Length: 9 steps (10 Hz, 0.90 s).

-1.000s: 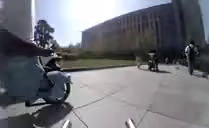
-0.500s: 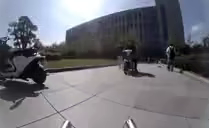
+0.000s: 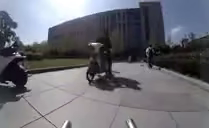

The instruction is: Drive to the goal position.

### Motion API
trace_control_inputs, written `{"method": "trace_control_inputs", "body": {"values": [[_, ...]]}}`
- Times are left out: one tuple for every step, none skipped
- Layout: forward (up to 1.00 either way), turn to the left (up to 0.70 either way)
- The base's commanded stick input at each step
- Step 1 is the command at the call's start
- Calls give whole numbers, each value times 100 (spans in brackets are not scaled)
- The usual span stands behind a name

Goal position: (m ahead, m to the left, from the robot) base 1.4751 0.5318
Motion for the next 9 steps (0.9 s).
{"method": "trace_control_inputs", "body": {"values": [[56, -67], [100, -40], [100, -40], [100, -40], [100, -40], [100, -40], [100, -40], [100, -40], [100, -34]]}}
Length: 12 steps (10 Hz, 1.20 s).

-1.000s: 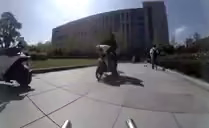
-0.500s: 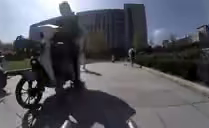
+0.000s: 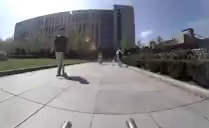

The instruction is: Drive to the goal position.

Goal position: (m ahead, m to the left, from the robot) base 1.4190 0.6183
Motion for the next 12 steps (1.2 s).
{"method": "trace_control_inputs", "body": {"values": [[100, 0], [100, 0], [100, 0], [100, 0], [100, 0], [100, 0], [100, -3], [100, -20], [100, -35], [100, -40], [100, -40], [100, -40]]}}
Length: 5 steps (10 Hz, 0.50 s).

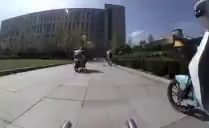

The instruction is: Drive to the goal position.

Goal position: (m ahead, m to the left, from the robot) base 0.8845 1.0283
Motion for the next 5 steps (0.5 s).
{"method": "trace_control_inputs", "body": {"values": [[100, -40], [100, -40], [100, -40], [100, -40], [100, -24]]}}
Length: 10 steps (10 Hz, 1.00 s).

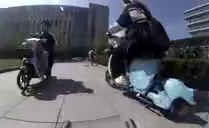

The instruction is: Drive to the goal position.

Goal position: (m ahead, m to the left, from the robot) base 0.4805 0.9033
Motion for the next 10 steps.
{"method": "trace_control_inputs", "body": {"values": [[100, -9], [100, 0], [100, 3], [100, 14], [100, 36], [100, 15], [100, 0], [100, 0], [100, 0], [100, 0]]}}
